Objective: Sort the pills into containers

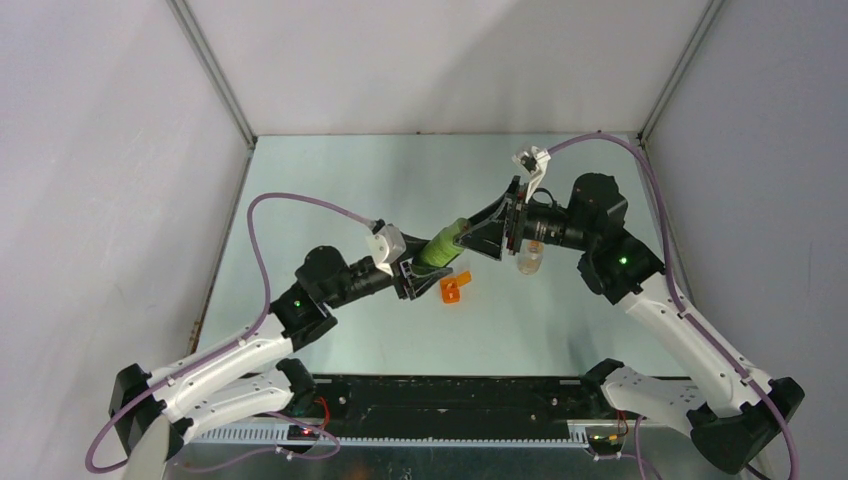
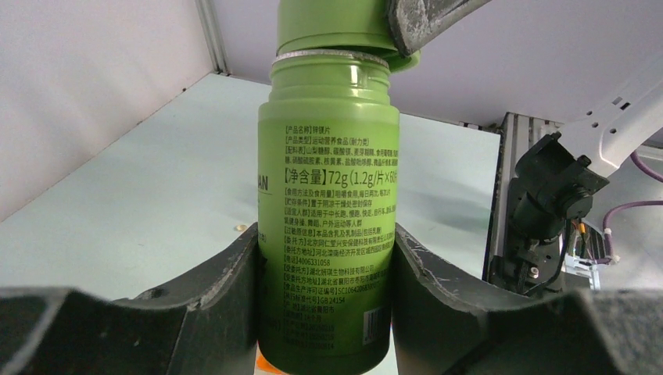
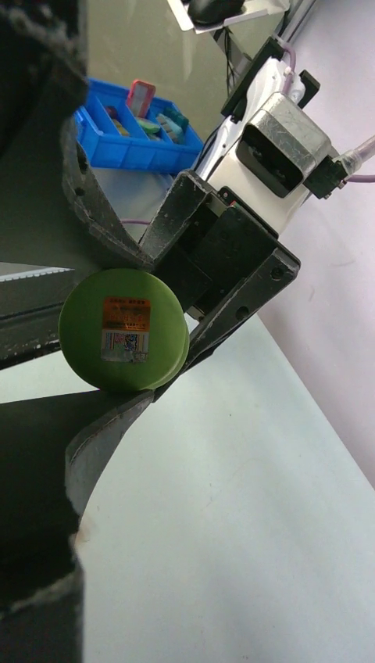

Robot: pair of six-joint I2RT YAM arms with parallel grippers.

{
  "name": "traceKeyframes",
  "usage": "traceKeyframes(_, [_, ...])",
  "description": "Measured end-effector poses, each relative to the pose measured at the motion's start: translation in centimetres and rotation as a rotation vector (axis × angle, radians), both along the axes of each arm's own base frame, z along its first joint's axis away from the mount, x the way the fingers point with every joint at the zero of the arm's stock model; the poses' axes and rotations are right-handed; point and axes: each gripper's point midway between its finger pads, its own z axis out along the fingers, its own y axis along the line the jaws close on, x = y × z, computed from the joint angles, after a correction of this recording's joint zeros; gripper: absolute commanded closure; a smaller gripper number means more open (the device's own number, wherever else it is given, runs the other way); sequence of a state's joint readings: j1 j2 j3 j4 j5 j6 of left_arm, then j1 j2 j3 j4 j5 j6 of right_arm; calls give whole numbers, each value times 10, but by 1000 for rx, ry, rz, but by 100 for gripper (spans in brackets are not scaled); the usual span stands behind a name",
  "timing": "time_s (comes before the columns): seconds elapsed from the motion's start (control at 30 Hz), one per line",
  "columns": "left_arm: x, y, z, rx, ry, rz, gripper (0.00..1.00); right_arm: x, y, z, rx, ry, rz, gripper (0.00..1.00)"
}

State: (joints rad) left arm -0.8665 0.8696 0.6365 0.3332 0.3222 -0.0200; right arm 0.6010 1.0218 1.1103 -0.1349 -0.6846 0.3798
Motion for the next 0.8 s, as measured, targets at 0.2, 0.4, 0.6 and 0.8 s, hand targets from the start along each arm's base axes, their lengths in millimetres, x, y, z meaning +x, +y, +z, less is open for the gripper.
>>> traceKeyframes(0.2, [-5, -2, -1, 4, 6, -32, 100, 0, 2, -4, -25, -26, -3, 85])
traceKeyframes(0.4, [-7, -2, -1, 10, 12, -42, 100, 0, 8, -7, -32, -28, 4, 84])
traceKeyframes(0.6, [-6, 0, -2, 13, 15, -34, 100, -1, 9, -9, -36, -23, 8, 83])
traceKeyframes(0.8, [-7, -2, 9, -34, 8, -34, 100, -5, 6, 0, 20, 14, -13, 85])
